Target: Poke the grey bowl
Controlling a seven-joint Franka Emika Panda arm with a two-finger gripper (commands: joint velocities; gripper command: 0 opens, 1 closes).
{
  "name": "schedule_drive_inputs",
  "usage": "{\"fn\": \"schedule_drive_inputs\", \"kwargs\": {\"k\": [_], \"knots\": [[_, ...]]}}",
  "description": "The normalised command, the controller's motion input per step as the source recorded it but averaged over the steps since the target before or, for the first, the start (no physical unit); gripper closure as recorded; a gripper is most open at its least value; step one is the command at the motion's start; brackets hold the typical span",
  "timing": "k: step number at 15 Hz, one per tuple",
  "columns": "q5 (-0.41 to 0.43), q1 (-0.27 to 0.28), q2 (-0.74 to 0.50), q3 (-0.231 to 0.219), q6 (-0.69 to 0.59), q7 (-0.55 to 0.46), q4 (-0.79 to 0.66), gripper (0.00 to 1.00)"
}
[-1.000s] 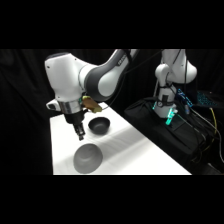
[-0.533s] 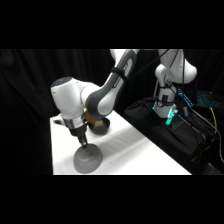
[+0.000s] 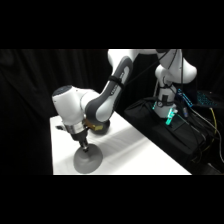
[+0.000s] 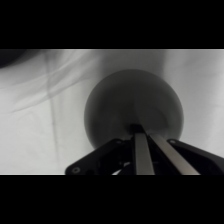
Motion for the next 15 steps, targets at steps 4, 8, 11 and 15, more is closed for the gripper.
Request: {"fn": "schedule_drive_inputs", "kwargs": {"k": [4, 8, 11, 15], "knots": [[0.02, 0.016, -0.31, 0.002, -0.05, -0.05, -0.11, 1.0], [-0.019, 0.046, -0.46, -0.029, -0.31, 0.0, -0.15, 0.74], [-0.091, 0.087, -0.39, -0.068, -0.43, 0.12, -0.06, 0.55], [-0.126, 0.089, -0.3, -0.06, -0.32, 0.13, -0.03, 0.1]]}}
